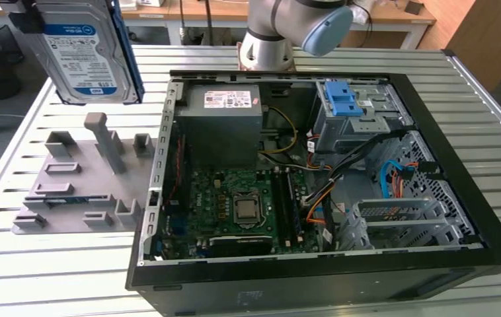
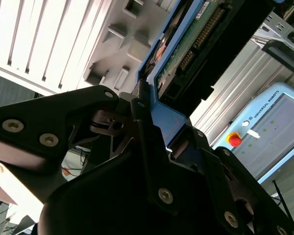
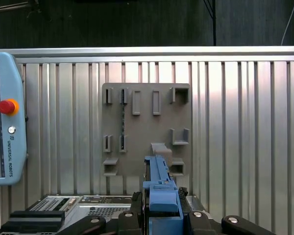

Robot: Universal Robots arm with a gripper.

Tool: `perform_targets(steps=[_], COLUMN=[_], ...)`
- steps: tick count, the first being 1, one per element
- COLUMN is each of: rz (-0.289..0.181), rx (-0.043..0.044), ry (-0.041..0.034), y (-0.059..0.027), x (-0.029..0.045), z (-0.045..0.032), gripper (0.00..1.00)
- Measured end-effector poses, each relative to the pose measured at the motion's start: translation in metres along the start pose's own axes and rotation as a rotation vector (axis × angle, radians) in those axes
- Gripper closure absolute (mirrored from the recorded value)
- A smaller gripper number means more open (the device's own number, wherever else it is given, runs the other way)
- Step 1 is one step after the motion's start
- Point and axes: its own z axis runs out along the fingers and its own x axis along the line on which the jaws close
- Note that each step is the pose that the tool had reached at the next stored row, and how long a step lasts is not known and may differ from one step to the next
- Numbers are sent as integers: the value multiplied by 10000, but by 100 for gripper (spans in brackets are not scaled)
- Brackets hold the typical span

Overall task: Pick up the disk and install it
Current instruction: 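Pick up the disk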

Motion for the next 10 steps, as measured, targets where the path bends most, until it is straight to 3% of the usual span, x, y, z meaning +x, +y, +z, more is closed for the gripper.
perform_targets(steps=[5, 10], rz=[0, 0], rx=[-2, -2], ry=[1, 1], y=[-73, -99], x=[2, 58], z=[0, 0], gripper=[63, 63])
